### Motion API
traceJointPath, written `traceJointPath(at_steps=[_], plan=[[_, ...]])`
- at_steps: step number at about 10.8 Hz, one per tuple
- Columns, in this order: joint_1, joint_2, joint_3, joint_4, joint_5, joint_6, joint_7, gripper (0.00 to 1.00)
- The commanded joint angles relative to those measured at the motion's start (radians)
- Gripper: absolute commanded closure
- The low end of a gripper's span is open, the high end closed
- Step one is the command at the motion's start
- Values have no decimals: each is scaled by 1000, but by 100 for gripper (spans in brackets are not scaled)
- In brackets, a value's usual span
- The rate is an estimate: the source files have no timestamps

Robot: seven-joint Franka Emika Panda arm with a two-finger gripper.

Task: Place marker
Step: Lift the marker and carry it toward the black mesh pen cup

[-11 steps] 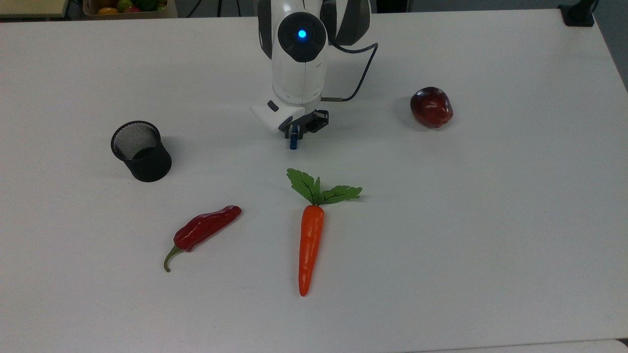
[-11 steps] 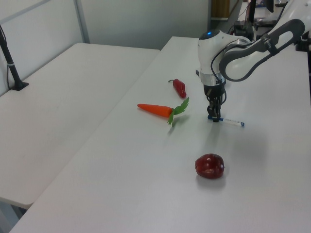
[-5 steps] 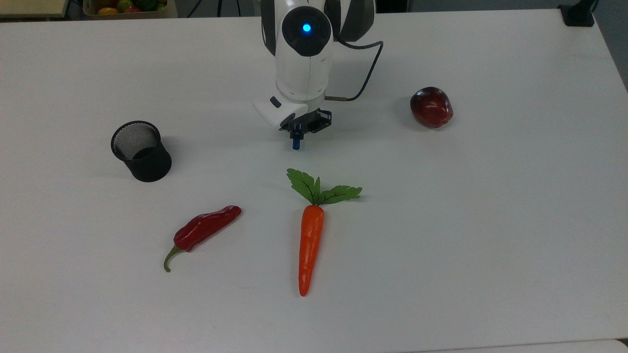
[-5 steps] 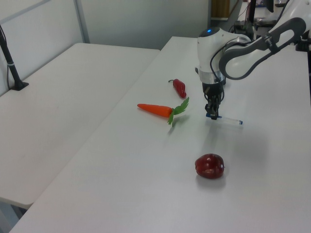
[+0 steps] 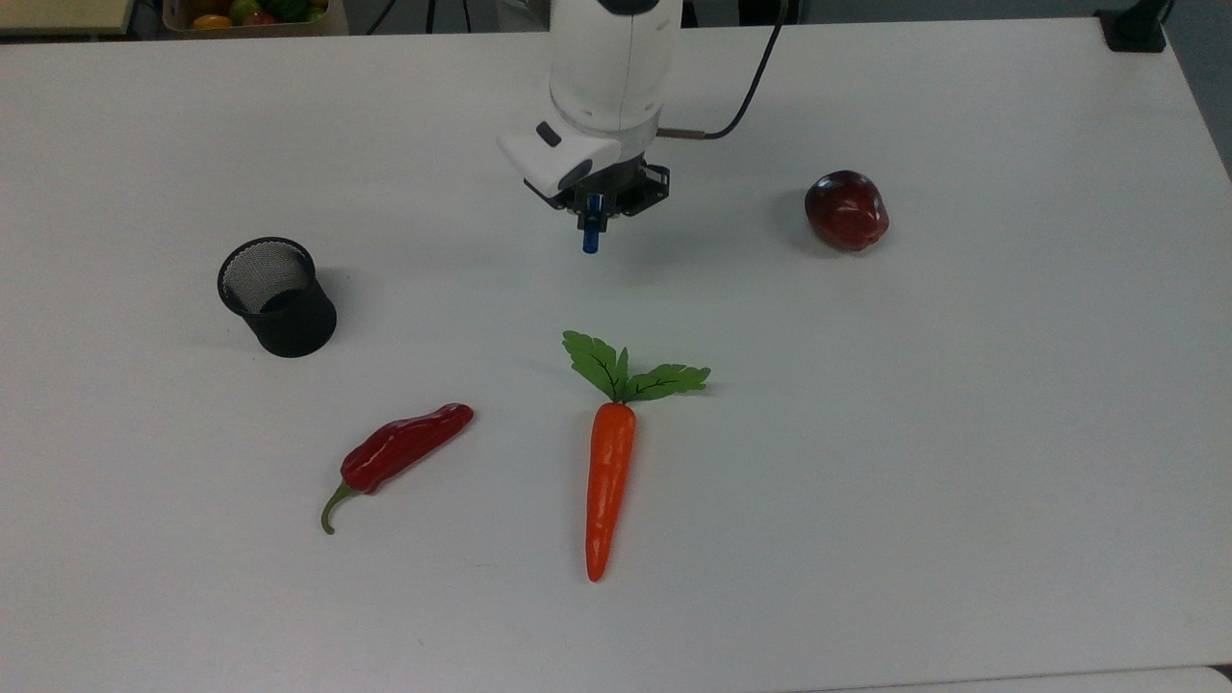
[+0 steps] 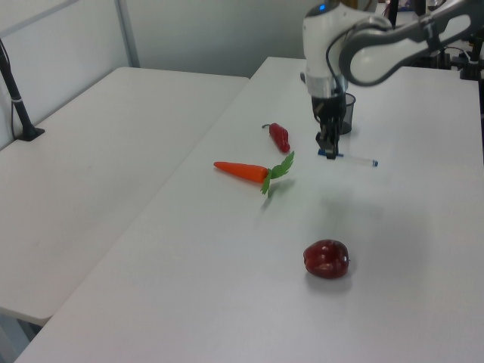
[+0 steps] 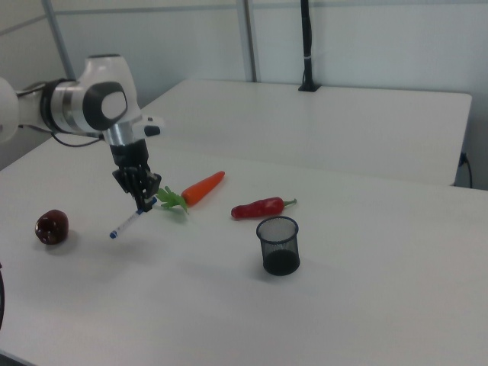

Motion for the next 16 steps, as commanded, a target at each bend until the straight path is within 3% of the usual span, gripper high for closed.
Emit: traceJointPath(at_steps=[1,3,7,12,16], plan=[[-6,-61,-10,87,2,-133,16,96],[-74,-67,-18,134,1,-168,1,96],[-255,-64,-35,173,-13,-161,-155,95],[-407,-32,-64,148,-16,220,-222,94],[-441,6,-76,73,-16,552,-209,93]])
